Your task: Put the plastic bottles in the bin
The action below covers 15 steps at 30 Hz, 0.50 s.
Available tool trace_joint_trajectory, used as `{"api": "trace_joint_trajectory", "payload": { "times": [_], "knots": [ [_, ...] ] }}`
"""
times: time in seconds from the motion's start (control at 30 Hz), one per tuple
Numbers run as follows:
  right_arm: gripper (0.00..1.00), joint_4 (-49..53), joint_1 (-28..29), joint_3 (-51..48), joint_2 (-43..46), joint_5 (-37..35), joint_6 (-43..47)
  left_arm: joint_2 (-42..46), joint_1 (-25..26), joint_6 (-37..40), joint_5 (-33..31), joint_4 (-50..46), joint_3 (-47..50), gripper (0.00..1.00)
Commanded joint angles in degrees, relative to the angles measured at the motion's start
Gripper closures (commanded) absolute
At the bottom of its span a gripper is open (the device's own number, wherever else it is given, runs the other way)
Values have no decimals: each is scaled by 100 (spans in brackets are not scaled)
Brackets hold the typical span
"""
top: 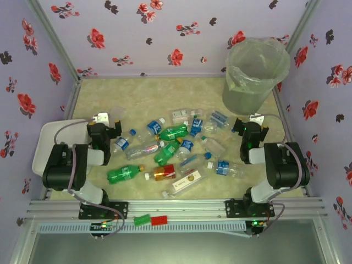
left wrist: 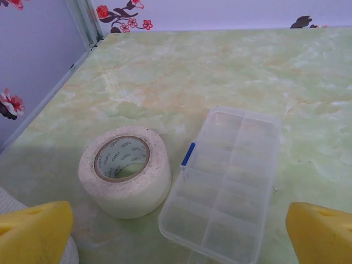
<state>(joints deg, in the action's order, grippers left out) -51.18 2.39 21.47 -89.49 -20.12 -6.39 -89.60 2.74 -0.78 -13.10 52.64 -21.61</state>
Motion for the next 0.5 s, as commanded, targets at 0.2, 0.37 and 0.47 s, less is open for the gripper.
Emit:
{"api": "trace_joint_trajectory", "payload": {
  "times": [0.2, 0.37, 0.47],
  "knots": [
    [0, -103, 20, 1, 9, 63, 50, 70, -64, -70, -447, 115, 7, 0],
    [0, -86, 16, 8, 5, 61, 44, 70, -63, -66, -447, 123, 7, 0],
    [0, -68, 7, 19, 3, 62, 34, 74, -61, -64, -447, 119, 7, 0]
  ]
}}
